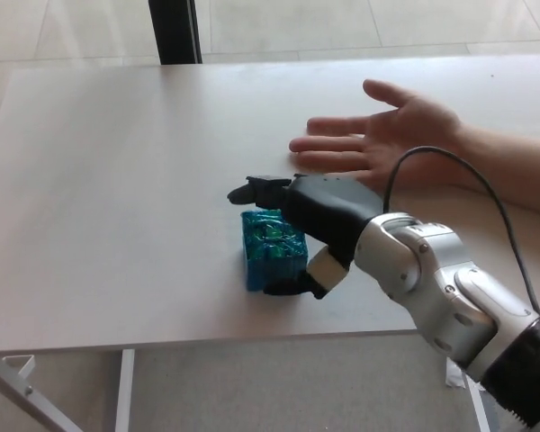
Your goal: The robot uses its right hand to pick up a cube kept in the middle of the desk infront of it and hands it to a person
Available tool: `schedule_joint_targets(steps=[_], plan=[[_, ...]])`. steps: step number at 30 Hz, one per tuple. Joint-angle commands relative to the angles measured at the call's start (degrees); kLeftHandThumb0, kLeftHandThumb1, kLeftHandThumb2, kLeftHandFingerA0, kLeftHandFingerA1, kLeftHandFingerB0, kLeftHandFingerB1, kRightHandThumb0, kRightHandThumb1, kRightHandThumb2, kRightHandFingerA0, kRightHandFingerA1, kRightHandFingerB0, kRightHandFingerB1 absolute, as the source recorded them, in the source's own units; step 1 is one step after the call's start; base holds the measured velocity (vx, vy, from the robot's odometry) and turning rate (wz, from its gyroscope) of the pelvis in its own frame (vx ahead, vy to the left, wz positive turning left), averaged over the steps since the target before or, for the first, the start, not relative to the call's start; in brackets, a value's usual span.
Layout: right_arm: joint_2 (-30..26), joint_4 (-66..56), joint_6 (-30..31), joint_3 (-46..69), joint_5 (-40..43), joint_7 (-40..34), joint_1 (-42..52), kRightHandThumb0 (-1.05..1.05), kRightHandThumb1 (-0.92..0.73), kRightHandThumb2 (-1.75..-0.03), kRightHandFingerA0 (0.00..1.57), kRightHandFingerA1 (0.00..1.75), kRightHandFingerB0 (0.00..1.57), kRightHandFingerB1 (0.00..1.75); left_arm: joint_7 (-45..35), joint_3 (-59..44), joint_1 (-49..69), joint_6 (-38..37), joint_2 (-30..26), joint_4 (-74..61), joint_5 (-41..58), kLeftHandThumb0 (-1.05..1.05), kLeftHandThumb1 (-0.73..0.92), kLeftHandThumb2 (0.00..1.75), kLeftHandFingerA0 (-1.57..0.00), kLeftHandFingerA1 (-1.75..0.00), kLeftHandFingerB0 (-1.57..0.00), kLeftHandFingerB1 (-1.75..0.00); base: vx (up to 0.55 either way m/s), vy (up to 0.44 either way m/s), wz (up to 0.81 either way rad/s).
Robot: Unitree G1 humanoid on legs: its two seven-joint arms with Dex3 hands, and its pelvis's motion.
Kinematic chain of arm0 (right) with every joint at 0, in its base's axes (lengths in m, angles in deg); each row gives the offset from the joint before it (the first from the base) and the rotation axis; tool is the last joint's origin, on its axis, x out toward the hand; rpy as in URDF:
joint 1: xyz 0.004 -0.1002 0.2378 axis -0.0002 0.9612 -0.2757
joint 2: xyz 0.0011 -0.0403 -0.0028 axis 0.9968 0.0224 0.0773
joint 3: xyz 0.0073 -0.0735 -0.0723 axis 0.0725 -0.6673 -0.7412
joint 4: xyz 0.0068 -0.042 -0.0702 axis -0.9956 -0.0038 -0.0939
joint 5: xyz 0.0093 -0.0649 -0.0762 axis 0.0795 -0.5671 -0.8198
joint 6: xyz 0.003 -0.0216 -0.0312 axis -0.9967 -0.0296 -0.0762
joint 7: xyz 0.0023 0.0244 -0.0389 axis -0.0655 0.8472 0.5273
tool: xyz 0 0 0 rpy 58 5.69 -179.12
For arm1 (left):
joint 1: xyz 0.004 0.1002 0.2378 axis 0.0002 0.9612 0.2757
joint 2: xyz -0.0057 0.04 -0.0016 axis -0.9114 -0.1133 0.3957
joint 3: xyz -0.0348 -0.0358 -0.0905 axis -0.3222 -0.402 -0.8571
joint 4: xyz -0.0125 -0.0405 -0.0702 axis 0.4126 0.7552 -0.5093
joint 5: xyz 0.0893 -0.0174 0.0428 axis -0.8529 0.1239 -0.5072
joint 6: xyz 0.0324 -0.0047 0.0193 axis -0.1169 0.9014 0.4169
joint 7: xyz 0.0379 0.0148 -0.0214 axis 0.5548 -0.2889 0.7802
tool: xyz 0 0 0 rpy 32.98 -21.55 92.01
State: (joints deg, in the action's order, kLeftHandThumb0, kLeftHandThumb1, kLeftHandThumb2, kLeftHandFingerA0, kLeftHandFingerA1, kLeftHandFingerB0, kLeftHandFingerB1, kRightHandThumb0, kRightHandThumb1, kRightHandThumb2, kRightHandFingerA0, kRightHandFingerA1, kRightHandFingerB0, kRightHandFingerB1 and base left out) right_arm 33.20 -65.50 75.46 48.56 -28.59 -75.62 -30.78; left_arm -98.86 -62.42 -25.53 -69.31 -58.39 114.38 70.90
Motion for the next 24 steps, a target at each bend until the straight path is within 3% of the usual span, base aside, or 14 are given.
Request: schedule_joint_targets(steps=[1, 4, 5, 8, 9, 10, 14, 17, 19, 20, 21, 22, 23, 24], plan=[[-0.11, 0.29, 3.34, -0.52, -3.60, 2.08, 1.23, -0.42, -0.23, -0.92, 0.03, 0.55, 0.00, 0.53, 0.24, 0.30, 0.13, -0.84, -0.67, 0.35, -0.11, -0.68, 0.55, 0.57, -0.61, -0.59, -0.62, -0.42, 0.00, 0.000, 0.00], [-0.44, 0.41, 4.90, -1.66, -6.27, 1.77, 1.67, -0.42, -0.15, -0.87, 0.03, 0.54, 0.00, 0.53, 0.19, 0.54, 0.09, -0.97, -0.76, 0.14, -0.23, -0.69, 0.55, 0.58, -0.61, -0.59, -0.63, -0.43, 0.00, 0.000, 0.00], [-0.43, 0.61, 5.19, -1.95, -7.16, 1.03, 1.89, -0.91, -0.54, -0.61, 0.17, 0.65, 0.06, 0.39, 0.05, 0.62, 0.06, -1.01, -0.87, 0.07, -0.29, -0.70, 0.55, 0.57, -0.61, -0.60, -0.62, -0.44, 0.00, 0.000, 0.00], [-1.07, 1.27, 6.92, -4.57, -13.72, -3.87, 2.83, -0.72, -0.39, -0.82, 0.32, 0.65, 0.06, 0.46, 0.11, 1.07, 0.35, -1.45, -0.94, -0.34, -0.63, -0.71, 0.56, 0.57, -0.62, -0.61, -0.64, -0.45, 0.00, 0.000, 0.00], [-1.28, 1.86, 7.29, -5.67, -16.44, -7.59, 3.22, -0.59, -0.54, -0.56, 0.58, 0.68, 0.27, 0.39, 0.28, 1.12, 0.26, -1.36, -0.92, -0.22, -0.66, -0.67, 0.56, 0.57, -0.65, -0.62, -0.69, -0.46, 0.00, 0.000, 0.00], [-1.61, 2.75, 7.78, -7.27, -20.49, -13.13, 3.80, -0.59, -0.54, -0.56, 0.58, 0.68, 0.27, 0.39, 0.54, 1.19, 0.12, -1.23, -0.89, -0.03, -0.74, -0.67, 0.56, 0.57, -0.65, -0.62, -0.69, -0.46, 0.00, 0.000, 0.00], [-1.21, 7.81, 5.94, -7.62, -21.87, -25.93, 6.67, -0.31, -0.66, -0.63, 0.79, 1.47, 0.46, 0.44, 0.35, 1.91, 0.55, -1.62, -0.65, 0.09, -1.30, -0.68, 0.57, 0.58, -0.64, -0.61, -0.65, -0.46, 0.00, 0.000, 0.00], [0.27, 10.88, 3.84, -7.14, -21.13, -33.08, 7.82, -0.31, -0.70, -0.63, 0.86, 1.73, 0.68, 0.58, 0.37, 2.10, 0.59, -1.92, -0.61, 0.17, -1.29, -0.67, 0.58, 0.58, -0.63, -0.61, -0.67, -0.47, 0.00, 0.000, 0.00], [1.70, 11.17, 2.92, -6.78, -20.57, -36.81, 9.07, -0.35, -0.68, -0.63, 0.87, 1.75, 0.78, 0.68, 0.13, 2.51, 0.81, -2.42, -0.47, 0.06, -1.57, -0.68, 0.61, 0.59, -0.61, -0.59, -0.59, -0.44, 0.00, 0.000, 0.00], [2.44, 11.51, 2.53, -6.73, -20.41, -38.37, 9.51, -0.40, -0.50, -0.95, 1.16, 1.34, 0.83, 0.81, -0.17, 2.00, 0.85, -2.46, -0.33, 0.16, -0.98, -0.68, 0.61, 0.59, -0.61, -0.59, -0.59, -0.44, 0.00, 0.000, 0.00], [2.50, 11.65, 2.47, -6.70, -20.44, -38.53, 9.50, -0.40, -0.50, -0.95, 1.16, 1.34, 0.83, 0.81, -0.16, 2.02, 0.85, -2.46, -0.33, 0.16, -0.97, -0.68, 0.61, 0.59, -0.61, -0.59, -0.59, -0.44, 0.00, 0.000, 0.00], [3.15, 12.45, 1.94, -6.95, -20.89, -41.56, 9.85, -0.37, -0.59, -0.62, 0.89, 1.75, 0.88, 0.78, 0.08, 2.15, 0.73, -2.56, -0.14, 0.12, -1.06, -0.70, 0.62, 0.59, -0.61, -0.58, -0.60, -0.44, 0.00, 0.000, 0.00], [3.78, 12.23, 2.03, -6.75, -20.63, -41.99, 10.39, -0.43, -0.42, -0.90, 1.16, 1.35, 0.82, 0.83, -0.07, 2.27, 0.87, -2.96, -0.18, 0.00, -1.17, -0.71, 0.63, 0.59, -0.61, -0.60, -0.60, -0.45, 0.00, 0.000, 0.00], [4.31, 12.41, 1.59, -6.32, -20.16, -43.18, 10.81, -0.40, -0.56, -0.61, 0.90, 1.75, 0.89, 0.83, 0.06, 2.38, 0.88, -3.15, -0.04, -0.01, -1.26, -0.71, 0.64, 0.60, -0.61, -0.58, -0.61, -0.46, 0.00, 0.000, 0.00]])
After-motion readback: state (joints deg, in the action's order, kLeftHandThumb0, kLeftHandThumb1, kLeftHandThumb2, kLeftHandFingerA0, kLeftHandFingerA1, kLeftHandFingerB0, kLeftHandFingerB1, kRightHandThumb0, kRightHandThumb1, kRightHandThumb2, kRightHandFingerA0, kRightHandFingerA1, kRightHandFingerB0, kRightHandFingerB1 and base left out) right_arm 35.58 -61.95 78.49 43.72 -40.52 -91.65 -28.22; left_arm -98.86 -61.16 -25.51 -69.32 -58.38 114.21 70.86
